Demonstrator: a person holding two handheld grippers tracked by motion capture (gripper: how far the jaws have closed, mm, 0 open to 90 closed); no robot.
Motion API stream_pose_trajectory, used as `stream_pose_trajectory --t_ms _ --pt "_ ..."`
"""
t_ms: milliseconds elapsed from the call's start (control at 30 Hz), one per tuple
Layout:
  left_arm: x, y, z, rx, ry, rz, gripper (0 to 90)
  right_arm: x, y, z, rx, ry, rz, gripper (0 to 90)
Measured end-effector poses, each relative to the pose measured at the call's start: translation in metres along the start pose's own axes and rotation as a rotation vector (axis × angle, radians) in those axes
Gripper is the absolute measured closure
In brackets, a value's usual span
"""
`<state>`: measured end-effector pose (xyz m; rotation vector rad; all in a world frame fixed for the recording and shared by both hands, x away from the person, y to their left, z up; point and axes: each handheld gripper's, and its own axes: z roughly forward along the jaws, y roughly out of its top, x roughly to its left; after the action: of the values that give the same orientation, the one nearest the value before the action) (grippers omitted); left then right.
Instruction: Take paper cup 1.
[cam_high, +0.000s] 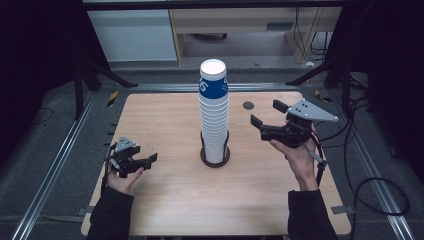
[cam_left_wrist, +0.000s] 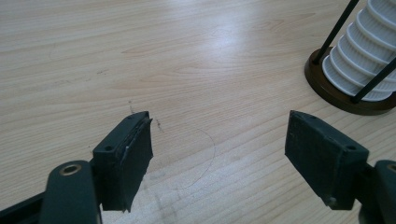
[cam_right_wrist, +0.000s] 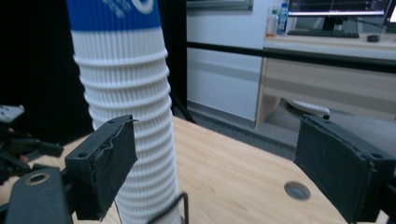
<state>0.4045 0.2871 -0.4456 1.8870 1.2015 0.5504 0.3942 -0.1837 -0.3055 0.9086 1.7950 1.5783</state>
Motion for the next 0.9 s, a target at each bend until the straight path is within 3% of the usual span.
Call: stream_pose_trajectory --t_ms 367,900 --pt "-0.001 0.0 0.0 -0.002 0.004 -0.001 23.5 0.023 0.036 0.017 -0.062 0.083 0.006 10.2" --pt "-0.002 0.0 0.002 0.004 -0.004 0.002 23.4 0.052 0.06 0.059 -0.06 0.145 -0.034 9.0"
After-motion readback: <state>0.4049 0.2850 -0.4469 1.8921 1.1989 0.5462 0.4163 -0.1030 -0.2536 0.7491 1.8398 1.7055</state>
